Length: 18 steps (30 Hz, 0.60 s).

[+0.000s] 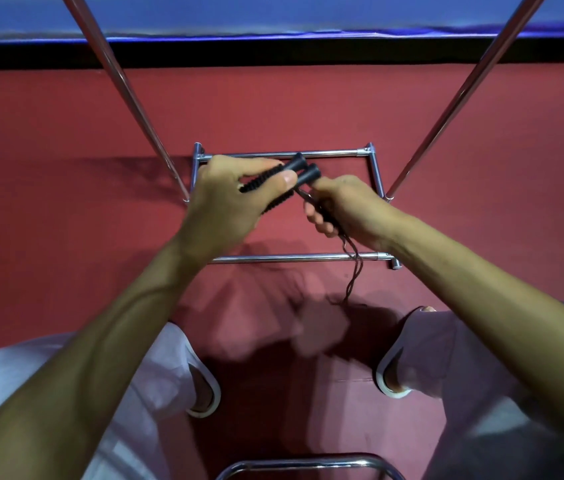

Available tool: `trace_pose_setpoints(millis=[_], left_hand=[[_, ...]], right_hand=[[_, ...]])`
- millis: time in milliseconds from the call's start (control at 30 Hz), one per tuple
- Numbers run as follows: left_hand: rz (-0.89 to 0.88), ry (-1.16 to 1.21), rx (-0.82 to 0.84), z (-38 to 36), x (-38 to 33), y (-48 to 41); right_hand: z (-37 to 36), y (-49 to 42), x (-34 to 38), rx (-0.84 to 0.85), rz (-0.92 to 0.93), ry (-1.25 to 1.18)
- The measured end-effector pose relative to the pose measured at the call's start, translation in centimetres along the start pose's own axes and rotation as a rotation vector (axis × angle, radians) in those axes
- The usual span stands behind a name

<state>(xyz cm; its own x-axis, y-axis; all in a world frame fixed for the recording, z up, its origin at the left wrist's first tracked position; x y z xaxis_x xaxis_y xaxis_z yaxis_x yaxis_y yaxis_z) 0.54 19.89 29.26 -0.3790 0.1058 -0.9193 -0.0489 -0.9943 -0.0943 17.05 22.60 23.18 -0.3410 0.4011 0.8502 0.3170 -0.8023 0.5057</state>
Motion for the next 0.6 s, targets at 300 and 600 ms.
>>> trace_pose_setpoints(millis=[300,600], left_hand=[[0.442,0.443,0.039,1.3,1.7,0.4],[0.355,0.527,-0.040,0.8,1.8,0.5]], right_hand=[[3.4,5.0,4.7,-0.594,0.933,0.829],[2.9,2.6,1.9,0.172,-0.032,-0.109]])
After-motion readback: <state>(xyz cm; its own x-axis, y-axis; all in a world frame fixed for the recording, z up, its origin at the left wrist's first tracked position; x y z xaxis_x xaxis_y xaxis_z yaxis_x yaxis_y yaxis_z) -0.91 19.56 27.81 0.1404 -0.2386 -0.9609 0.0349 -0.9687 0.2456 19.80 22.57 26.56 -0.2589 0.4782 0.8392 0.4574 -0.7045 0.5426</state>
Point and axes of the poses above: each hand's wrist, its own y-axis away from the middle knuckle, its own z-axis out of the back of the hand, x = y × z, the point moved 6 cm from there along -y, towards the middle knuckle, and after that the axes turned 5 degrees about y, right-handed, at the moved point
